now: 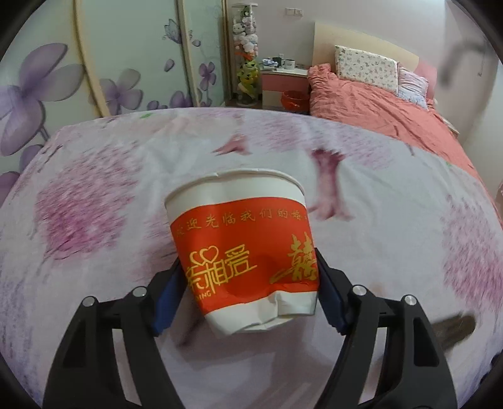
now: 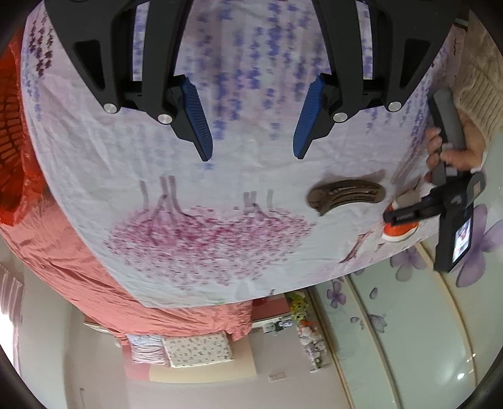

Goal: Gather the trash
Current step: 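Close the left gripper around the orange-white paper cup, then grasp the brown slotted hair clip with the right gripper while the left holds the cup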

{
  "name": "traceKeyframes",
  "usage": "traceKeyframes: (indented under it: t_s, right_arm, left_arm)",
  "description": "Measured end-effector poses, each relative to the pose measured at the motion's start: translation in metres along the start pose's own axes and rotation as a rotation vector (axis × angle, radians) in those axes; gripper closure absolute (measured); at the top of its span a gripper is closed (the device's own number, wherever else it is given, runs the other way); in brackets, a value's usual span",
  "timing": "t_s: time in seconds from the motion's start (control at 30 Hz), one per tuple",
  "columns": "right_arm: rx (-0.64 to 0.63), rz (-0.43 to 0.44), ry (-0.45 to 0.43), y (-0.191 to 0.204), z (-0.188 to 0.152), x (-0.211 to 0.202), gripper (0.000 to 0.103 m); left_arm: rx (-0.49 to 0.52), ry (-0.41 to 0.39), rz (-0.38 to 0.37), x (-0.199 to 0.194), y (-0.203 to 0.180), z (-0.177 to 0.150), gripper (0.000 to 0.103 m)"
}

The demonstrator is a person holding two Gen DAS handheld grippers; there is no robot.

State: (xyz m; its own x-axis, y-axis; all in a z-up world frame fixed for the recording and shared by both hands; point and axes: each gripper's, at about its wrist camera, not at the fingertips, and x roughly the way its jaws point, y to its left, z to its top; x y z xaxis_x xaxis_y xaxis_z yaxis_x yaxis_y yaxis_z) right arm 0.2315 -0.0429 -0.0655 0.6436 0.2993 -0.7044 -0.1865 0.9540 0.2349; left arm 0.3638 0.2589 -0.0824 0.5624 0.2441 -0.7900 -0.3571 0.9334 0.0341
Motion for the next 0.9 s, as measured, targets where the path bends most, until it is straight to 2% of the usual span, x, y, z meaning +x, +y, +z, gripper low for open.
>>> traceKeyframes:
  t_s: [0.23, 0.33, 0.47, 0.7, 0.9]
  right_arm:
    - [-0.049, 0.087, 0.038, 0.057, 0.002, 0.024, 0.049]
    - [-0.033, 0.068, 0.046, 0.067, 0.009, 0.04, 0.052]
    - [0.036, 0.03, 0.048, 0.061, 0.015, 0.048, 0.066]
    - [0.018, -0.039, 0.041, 0.061, 0.023, 0.062, 0.071]
    - [0.055, -0.038, 0.03, 0.057, 0.045, 0.083, 0.072]
  left_arm:
    - [0.001, 0.0, 0.037, -0.023, 0.065, -0.032, 0.03]
    - [-0.004, -0.003, 0.025, -0.029, 0.081, -0.041, 0.03]
    - [-0.026, -0.001, -0.007, -0.03, 0.091, -0.044, 0.03]
    - [-0.025, 0.008, -0.02, -0.029, 0.089, -0.042, 0.032]
    - [-0.026, 0.008, -0.023, -0.028, 0.09, -0.042, 0.032]
